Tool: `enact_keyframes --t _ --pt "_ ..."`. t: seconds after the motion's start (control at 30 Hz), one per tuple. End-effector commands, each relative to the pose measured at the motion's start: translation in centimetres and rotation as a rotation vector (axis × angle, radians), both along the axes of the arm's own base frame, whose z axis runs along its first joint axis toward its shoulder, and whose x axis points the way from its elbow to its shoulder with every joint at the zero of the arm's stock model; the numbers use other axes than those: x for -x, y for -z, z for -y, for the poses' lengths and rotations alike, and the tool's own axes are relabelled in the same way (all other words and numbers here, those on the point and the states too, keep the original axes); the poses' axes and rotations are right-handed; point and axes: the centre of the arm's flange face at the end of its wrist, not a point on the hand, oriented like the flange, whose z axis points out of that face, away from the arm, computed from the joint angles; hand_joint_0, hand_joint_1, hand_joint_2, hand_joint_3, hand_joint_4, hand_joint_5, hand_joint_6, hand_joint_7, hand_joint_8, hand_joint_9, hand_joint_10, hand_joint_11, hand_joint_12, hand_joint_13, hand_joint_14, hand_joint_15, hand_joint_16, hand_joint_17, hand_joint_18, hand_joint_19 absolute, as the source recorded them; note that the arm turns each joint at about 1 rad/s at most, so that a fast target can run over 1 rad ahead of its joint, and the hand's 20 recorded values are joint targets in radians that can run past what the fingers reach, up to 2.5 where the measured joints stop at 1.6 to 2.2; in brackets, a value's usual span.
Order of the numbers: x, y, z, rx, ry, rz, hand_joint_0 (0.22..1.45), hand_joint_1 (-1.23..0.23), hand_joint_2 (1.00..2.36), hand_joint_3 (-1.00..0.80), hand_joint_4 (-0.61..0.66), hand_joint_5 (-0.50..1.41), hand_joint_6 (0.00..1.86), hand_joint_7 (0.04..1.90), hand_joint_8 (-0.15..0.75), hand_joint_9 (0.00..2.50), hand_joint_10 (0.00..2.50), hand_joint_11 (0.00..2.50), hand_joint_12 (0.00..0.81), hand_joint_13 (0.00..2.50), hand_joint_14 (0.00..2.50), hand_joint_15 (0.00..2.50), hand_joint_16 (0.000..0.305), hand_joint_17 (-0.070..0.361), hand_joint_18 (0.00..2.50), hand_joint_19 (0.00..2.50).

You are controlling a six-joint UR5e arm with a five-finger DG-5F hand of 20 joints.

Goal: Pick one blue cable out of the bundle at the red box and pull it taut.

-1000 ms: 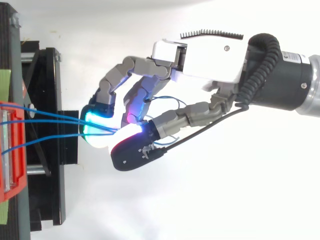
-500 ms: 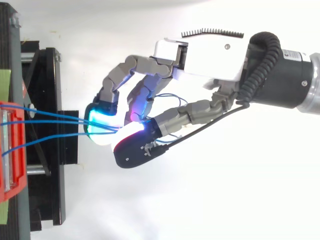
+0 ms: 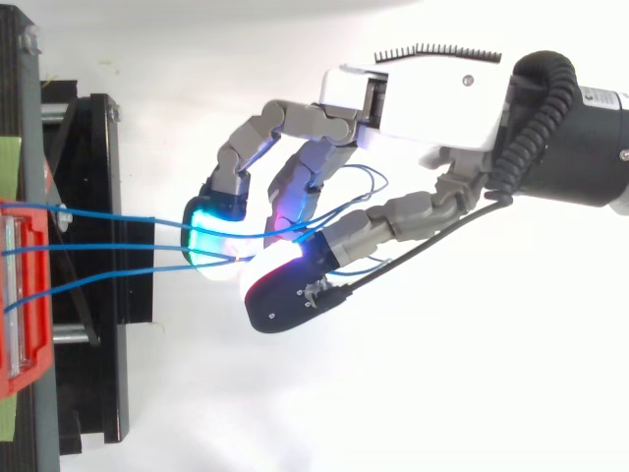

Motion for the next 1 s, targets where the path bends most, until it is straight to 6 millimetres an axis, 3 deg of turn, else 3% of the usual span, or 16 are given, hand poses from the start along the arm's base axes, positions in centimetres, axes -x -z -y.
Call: enact_keyframes --t 0.0,0.07,0.23,0.53,0.73,0.97 --pt "0.1 -0.2 0.0 -0.001 0.0 -0.001 0.68 -0.87 1.0 -0.5 -0.03 -0.13 0.95 0.67 0.336 1.14 0.35 1.15 0.364 1.01 0.02 0.55 0.051 0.114 0.79 0.36" --pt "0.2 -0.6 0.1 -0.003 0.002 0.005 0.69 -0.88 1.0 -0.5 -0.02 -0.13 0.95 0.65 0.34 1.14 0.36 1.14 0.363 1.01 0.02 0.55 0.051 0.114 0.79 0.36" --pt "0.4 -1.2 0.3 -0.003 0.003 0.005 0.54 -0.77 1.0 -0.5 0.06 -0.12 0.94 0.65 0.363 1.14 0.38 1.1 0.381 1.0 0.02 0.56 0.054 0.122 0.78 0.38" --pt "0.4 -1.2 0.4 -0.001 0.009 0.002 0.59 -0.73 1.0 -0.44 0.05 -0.12 0.93 0.7 0.351 1.17 0.31 1.16 0.378 1.0 0.02 0.56 0.051 0.115 0.75 0.41" --pt "0.4 -1.2 0.4 0.003 0.009 0.001 0.54 -0.65 1.0 -0.47 0.07 -0.11 0.93 0.72 0.362 1.18 0.3 1.15 0.394 1.0 0.02 0.57 0.052 0.117 0.74 0.42" --pt "0.4 -1.2 0.4 0.005 0.008 0.001 0.58 -0.69 1.01 -0.42 0.07 -0.12 0.93 0.73 0.347 1.18 0.25 1.19 0.389 1.0 0.01 0.56 0.05 0.113 0.73 0.43"
